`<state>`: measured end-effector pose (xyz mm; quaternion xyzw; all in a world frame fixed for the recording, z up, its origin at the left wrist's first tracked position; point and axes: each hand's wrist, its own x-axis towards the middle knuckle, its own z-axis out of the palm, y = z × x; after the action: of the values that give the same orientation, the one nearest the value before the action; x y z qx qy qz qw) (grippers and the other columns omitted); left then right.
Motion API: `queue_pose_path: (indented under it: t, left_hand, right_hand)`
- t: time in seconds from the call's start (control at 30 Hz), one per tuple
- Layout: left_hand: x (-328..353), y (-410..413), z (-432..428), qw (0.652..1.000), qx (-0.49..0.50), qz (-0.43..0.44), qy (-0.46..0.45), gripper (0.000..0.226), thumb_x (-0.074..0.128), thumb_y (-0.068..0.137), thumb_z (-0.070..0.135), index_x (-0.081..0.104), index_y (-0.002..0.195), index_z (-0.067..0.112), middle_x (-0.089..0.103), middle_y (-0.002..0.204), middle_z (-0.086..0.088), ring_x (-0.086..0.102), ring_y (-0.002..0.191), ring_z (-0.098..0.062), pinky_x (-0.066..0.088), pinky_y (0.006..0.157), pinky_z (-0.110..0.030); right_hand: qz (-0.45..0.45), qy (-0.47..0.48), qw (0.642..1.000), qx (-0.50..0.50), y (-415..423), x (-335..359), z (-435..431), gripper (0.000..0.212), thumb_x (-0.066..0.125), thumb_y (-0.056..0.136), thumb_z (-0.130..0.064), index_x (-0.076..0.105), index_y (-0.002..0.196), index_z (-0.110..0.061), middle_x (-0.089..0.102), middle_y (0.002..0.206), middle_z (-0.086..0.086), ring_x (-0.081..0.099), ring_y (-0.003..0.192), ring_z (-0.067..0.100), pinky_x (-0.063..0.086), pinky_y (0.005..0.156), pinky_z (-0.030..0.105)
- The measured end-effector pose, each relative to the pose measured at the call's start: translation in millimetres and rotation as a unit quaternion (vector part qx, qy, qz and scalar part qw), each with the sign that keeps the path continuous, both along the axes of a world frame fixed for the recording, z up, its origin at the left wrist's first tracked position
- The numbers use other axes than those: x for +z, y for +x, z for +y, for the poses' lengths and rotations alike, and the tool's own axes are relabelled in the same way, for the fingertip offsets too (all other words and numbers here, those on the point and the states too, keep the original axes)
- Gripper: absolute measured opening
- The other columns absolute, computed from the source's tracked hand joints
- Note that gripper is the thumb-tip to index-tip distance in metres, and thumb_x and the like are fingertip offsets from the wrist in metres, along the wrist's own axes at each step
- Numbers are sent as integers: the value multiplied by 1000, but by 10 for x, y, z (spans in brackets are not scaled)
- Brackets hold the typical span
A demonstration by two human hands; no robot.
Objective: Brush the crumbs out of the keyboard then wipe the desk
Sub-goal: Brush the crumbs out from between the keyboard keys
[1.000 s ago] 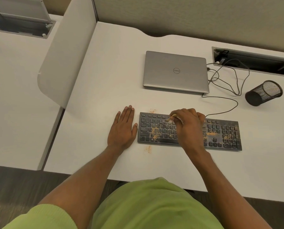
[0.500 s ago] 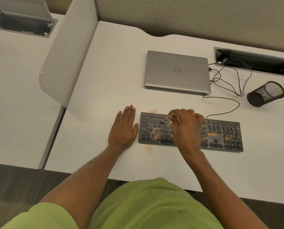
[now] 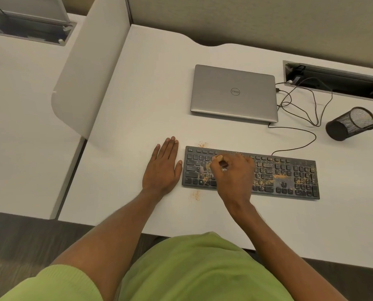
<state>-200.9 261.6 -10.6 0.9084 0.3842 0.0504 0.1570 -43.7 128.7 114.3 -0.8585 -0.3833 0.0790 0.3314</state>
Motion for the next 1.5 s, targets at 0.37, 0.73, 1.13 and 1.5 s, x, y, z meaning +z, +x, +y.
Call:
queue_pose_path:
  t: [0.37, 0.73, 1.13, 1.5]
  left_hand:
    - [14, -1, -3, 1000, -1, 1, -3, 71, 19, 110, 45, 9, 172, 13, 7, 180, -2, 1, 166, -13, 7, 135, -42]
    - [4, -1, -4, 1000, -3, 1, 0, 69, 23, 110, 43, 12, 172, 12, 9, 180, -3, 4, 166, -14, 9, 135, -42]
    - [8, -3, -3, 1000, 0, -3, 1, 70, 24, 110, 42, 12, 172, 13, 10, 180, -3, 5, 166, -14, 7, 135, -41]
    - [-7, -2, -2, 1000, 1, -1, 3, 69, 25, 111, 43, 11, 172, 13, 9, 179, -3, 4, 166, -14, 9, 135, -41]
  right_hand:
    - [-10, -6, 1000, -1, -14, 22, 43, 24, 60, 100, -31, 76, 83, -25, 70, 76, -10, 58, 76, 10, 34, 95, 34]
    - [-22, 35, 998, -40, 96, 74, -10, 18, 64, 101, -29, 77, 90, -25, 70, 76, -10, 59, 76, 11, 33, 97, 33]
    - [-11, 24, 999, -31, 77, 10, -80, 21, 64, 98, -29, 74, 81, -24, 67, 73, -12, 58, 73, 12, 34, 91, 33]
    - [-17, -5, 1000, -22, 38, -40, -110, 22, 63, 99, -29, 75, 82, -22, 67, 74, -10, 56, 73, 10, 38, 98, 40]
